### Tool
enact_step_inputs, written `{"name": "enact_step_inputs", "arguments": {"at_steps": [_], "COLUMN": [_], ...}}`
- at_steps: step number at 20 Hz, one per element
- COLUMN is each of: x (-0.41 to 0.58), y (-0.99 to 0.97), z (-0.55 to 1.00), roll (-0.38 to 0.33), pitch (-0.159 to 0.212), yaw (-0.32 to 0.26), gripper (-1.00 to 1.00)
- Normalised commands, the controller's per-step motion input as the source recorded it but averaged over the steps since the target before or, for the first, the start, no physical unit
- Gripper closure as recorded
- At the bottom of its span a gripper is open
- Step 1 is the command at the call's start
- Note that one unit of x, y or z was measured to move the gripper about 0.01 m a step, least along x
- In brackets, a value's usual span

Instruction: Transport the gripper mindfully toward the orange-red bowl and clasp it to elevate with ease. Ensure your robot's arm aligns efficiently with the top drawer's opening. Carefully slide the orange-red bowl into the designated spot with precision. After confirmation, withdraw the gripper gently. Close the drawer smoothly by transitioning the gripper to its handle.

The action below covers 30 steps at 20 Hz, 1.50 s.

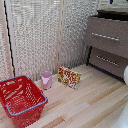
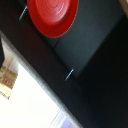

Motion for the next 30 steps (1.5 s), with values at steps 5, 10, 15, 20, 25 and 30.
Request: {"name": "enact_step_inputs", "arguments": {"at_steps": [5, 10, 15, 20, 25, 30], "x": [-0.234, -0.172, -0.065, 0.000, -0.003, -0.005], "y": [0.21, 0.32, 0.48, 0.50, 0.37, 0.22], "z": [-0.05, -0.17, -0.38, -0.44, -0.31, -0.17], "roll": [-0.339, -0.312, -0.299, -0.329, -0.360, -0.375], "pitch": [0.086, 0.163, 0.175, 0.124, 0.138, 0.136], "yaw": [0.102, 0.086, 0.047, 0.039, 0.061, 0.082], "gripper": [-1.00, -1.00, -1.00, -1.00, -1.00, -1.00]}}
